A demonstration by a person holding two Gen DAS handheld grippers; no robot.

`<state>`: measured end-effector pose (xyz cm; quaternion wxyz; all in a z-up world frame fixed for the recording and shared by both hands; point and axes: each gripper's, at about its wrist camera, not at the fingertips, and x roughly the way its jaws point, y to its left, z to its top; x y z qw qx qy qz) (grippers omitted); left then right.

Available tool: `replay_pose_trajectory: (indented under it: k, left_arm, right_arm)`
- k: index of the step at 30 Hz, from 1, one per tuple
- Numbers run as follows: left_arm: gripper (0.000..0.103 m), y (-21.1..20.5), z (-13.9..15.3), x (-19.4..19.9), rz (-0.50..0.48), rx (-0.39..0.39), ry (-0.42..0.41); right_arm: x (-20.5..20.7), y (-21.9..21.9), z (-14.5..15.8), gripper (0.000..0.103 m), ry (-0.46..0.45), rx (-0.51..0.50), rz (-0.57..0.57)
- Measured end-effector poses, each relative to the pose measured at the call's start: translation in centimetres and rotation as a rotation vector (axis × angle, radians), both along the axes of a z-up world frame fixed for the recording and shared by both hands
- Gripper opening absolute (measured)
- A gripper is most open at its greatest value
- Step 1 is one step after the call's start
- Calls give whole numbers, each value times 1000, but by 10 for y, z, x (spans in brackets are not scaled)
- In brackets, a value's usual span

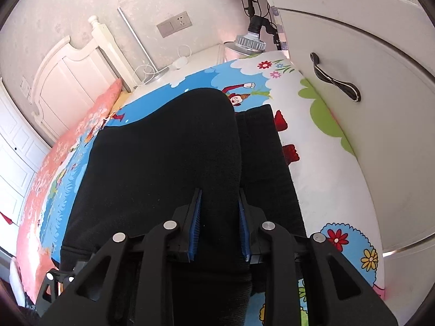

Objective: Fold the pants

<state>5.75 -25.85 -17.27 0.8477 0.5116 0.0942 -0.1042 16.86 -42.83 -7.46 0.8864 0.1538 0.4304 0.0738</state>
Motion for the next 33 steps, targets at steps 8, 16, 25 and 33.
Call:
replay_pose_trajectory:
  k: [8,16,25,33]
  left_arm:
    - [30,-8,42,8,-19,-87,-56]
    - [30,-40,29,19,-64,-61,25]
    - [30,-42,11,14,-85,18,-19]
    - [39,-45,7,13,-109,18,71]
  right_arm:
    - [15,1,61,21,-69,-72,24]
    - [30,-22,37,21,6,-177,-12]
    - [20,-34,9,22,-8,-122,-11]
    - [16,-29,1,43,-14,-216,-86]
